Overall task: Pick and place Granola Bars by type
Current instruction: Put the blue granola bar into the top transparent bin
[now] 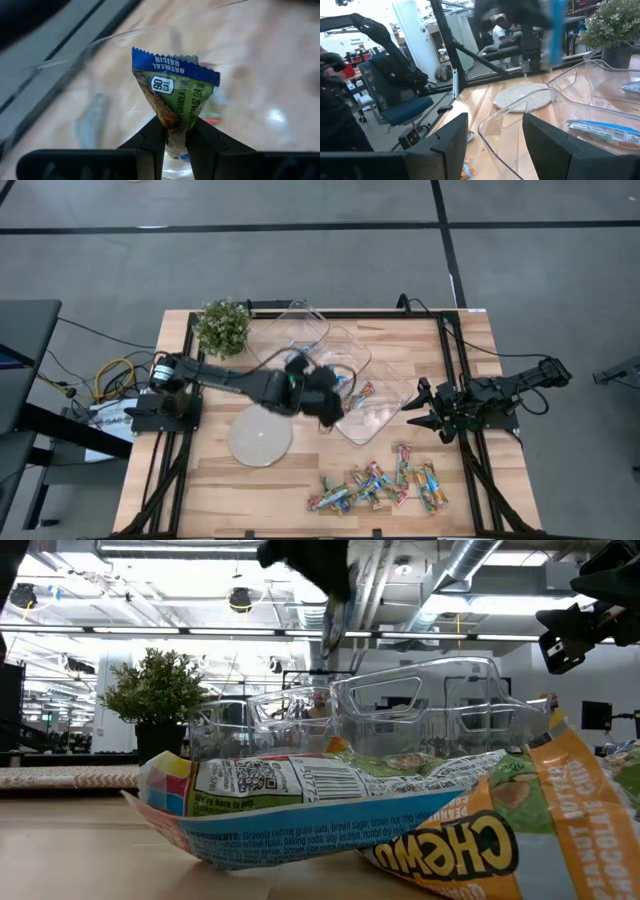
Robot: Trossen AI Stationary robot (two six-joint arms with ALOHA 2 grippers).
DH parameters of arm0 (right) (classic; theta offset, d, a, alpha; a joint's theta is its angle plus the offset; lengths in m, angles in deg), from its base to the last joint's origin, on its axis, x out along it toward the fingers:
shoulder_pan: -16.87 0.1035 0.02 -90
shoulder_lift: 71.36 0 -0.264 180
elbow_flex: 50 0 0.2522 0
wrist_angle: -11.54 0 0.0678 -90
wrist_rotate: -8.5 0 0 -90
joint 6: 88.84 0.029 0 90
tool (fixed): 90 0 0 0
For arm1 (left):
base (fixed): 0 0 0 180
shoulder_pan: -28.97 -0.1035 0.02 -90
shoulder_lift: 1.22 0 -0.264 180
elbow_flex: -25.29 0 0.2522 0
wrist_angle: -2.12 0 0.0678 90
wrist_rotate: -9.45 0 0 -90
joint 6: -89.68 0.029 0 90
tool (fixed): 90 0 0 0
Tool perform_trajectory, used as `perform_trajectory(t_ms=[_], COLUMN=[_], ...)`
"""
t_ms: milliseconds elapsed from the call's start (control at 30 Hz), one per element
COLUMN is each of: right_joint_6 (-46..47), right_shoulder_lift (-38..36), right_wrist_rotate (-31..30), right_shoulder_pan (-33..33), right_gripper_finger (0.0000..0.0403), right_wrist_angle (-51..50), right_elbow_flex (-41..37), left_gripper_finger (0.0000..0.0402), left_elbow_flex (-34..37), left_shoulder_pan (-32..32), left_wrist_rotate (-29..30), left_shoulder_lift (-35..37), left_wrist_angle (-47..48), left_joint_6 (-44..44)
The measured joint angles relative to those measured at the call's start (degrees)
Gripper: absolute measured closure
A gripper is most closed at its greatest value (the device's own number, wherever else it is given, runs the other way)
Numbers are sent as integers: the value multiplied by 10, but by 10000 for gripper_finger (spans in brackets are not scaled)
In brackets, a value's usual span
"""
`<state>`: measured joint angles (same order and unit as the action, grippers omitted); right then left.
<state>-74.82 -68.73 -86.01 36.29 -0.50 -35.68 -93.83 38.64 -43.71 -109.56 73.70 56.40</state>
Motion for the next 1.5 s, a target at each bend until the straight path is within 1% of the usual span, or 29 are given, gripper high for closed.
perform_trajectory(t_ms=[200, 333, 433, 667, 967, 1033, 1133, 1267, 1500], right_joint_6=[0, 0, 0, 0, 0, 0, 0, 0, 0], right_shoulder_lift=[0, 0, 0, 0, 0, 0, 0, 0, 0], right_wrist_rotate=[0, 0, 0, 0, 0, 0, 0, 0, 0], right_shoulder_pan=[0, 0, 0, 0, 0, 0, 0, 0, 0], right_gripper_finger=[219, 219, 219, 219, 219, 219, 219, 219, 219], right_wrist_angle=[-1, 0, 0, 0, 0, 0, 0, 0, 0], right_elbow_flex=[0, 0, 0, 0, 0, 0, 0, 0, 0], left_gripper_finger=[340, 340, 340, 340, 340, 340, 340, 340, 340], left_elbow_flex=[0, 0, 0, 0, 0, 7, 40, 86, 177], left_shoulder_pan=[-74, -116, -146, -203, -229, -234, -238, -248, -265], left_wrist_rotate=[9, 38, 49, 48, 39, 19, 5, 1, -46], left_shoulder_lift=[4, 9, 13, 12, 6, 4, 5, 5, 4], left_wrist_angle=[72, 107, 124, 162, 158, 153, 115, 88, -6], left_joint_6=[2, 25, 44, 81, 91, 91, 101, 123, 156])
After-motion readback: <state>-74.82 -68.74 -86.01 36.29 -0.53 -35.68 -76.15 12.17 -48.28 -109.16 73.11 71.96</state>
